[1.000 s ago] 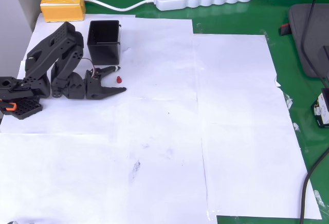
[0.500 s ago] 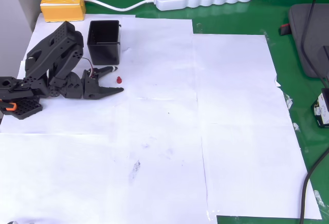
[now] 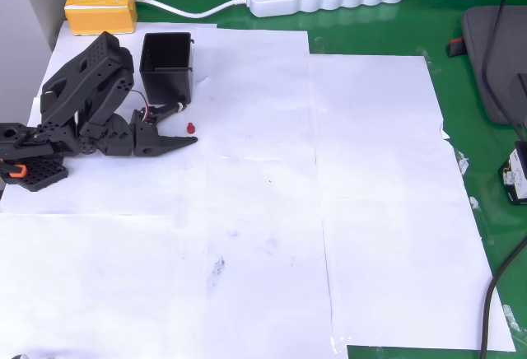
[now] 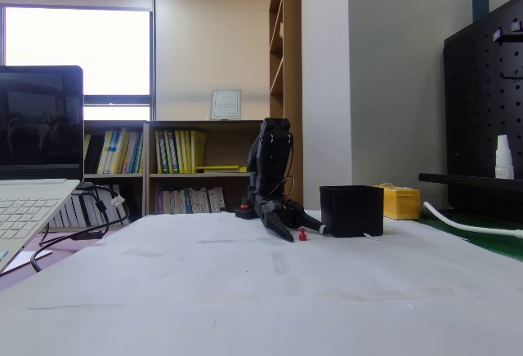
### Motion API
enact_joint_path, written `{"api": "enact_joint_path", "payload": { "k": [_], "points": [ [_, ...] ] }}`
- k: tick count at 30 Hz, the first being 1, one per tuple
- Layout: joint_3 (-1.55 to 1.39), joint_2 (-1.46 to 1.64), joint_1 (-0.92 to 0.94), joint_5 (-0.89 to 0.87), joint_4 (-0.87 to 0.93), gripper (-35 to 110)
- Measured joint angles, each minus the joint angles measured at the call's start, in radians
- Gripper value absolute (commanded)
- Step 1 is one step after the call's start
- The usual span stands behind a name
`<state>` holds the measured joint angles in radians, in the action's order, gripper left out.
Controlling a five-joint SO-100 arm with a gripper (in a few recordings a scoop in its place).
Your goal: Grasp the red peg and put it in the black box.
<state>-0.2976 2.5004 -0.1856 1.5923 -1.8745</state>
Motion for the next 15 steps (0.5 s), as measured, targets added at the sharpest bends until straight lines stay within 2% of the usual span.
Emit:
{"api": "enact_joint_path", "payload": {
  "k": [15],
  "points": [
    [0.000,0.000,0.000,0.000,0.000,35]
  ]
}}
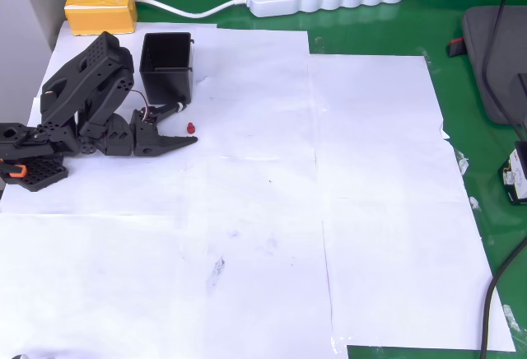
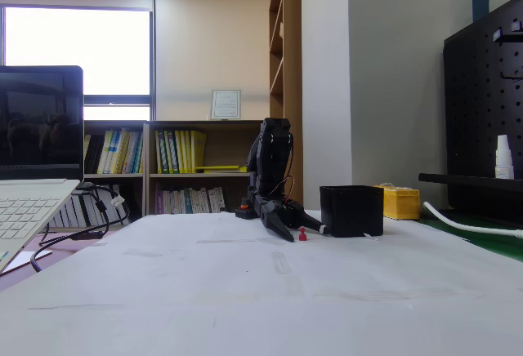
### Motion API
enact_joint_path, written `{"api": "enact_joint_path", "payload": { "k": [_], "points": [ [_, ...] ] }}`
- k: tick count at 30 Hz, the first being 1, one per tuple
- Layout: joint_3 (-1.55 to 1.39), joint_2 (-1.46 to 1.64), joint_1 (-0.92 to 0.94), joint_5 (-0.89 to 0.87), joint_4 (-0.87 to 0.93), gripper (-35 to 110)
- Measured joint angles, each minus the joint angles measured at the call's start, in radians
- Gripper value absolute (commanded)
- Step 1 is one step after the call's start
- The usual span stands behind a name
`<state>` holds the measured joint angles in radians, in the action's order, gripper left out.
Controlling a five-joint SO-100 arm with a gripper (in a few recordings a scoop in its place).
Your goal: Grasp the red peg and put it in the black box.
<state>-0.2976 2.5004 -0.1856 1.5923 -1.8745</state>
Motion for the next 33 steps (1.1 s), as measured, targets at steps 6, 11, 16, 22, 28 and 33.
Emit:
{"api": "enact_joint_path", "payload": {
  "k": [6,11,16,22,28,33],
  "points": [
    [0.000,0.000,0.000,0.000,0.000,26],
    [0.000,0.000,0.000,0.000,0.000,22],
    [0.000,0.000,0.000,0.000,0.000,19],
    [0.000,0.000,0.000,0.000,0.000,17],
    [0.000,0.000,0.000,0.000,0.000,15],
    [0.000,0.000,0.000,0.000,0.000,12]
  ]
}}
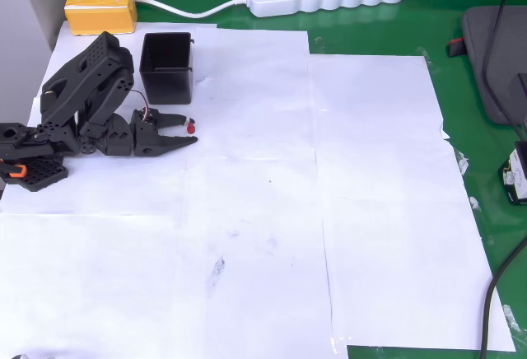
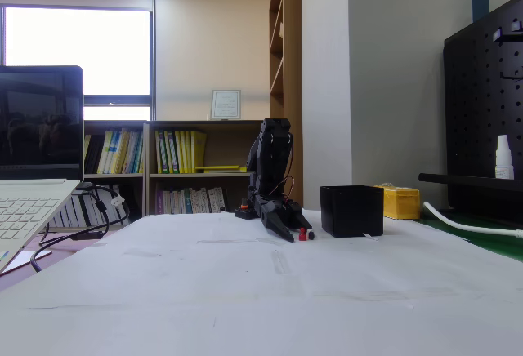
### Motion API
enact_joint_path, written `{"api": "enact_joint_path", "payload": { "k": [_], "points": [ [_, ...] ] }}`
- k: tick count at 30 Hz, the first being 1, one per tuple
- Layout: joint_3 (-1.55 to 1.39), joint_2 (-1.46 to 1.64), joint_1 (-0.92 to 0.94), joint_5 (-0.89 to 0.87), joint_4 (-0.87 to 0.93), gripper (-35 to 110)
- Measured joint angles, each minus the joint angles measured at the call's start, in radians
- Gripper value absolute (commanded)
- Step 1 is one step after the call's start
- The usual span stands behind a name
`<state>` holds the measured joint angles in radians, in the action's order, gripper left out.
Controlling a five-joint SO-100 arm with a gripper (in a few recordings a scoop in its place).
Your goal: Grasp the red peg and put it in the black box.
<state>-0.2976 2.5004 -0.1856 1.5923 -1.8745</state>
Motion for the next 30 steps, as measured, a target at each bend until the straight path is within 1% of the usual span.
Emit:
{"api": "enact_joint_path", "payload": {
  "k": [7,13,30],
  "points": [
    [0.000,0.000,0.000,-0.015,0.000,7],
    [-0.002,0.000,0.000,-0.015,0.000,0],
    [-0.009,-0.008,0.017,-0.009,0.000,0]
  ]
}}
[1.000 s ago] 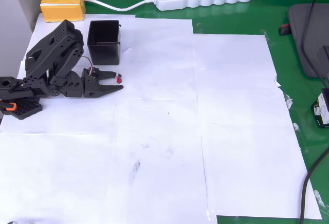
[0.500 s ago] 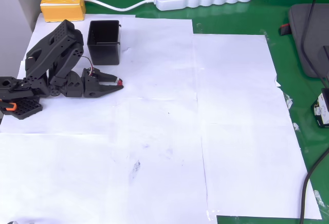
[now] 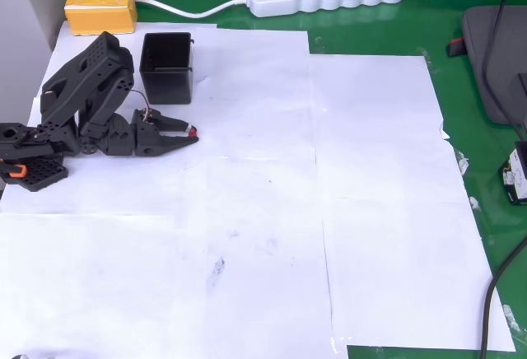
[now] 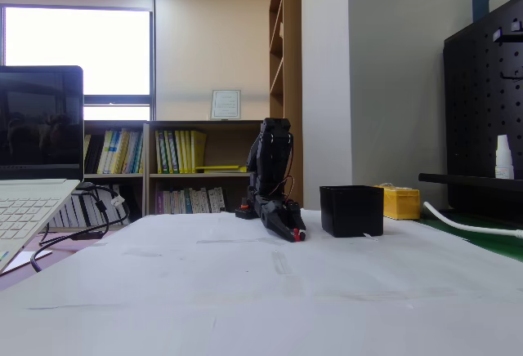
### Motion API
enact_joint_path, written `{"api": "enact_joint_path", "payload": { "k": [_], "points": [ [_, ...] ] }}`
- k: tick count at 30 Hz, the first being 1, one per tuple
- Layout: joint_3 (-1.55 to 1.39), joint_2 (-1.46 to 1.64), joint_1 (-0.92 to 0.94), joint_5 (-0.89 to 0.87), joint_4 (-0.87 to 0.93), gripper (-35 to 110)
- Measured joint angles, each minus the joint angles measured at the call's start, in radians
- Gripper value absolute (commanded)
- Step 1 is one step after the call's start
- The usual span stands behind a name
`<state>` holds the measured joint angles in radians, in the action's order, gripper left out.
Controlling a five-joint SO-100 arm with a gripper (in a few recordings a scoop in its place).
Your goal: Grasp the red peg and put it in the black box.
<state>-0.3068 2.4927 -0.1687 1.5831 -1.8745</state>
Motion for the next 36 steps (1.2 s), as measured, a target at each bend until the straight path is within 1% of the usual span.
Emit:
{"api": "enact_joint_path", "payload": {
  "k": [6,13,22,25,36],
  "points": [
    [0.026,-0.089,0.044,-0.020,0.000,0],
    [0.112,-0.276,0.046,-0.075,0.000,0],
    [0.202,-0.535,0.046,-0.097,0.106,0],
    [0.209,-0.620,0.046,-0.097,0.186,0],
    [0.166,-0.959,0.052,-0.097,0.701,0]
  ]
}}
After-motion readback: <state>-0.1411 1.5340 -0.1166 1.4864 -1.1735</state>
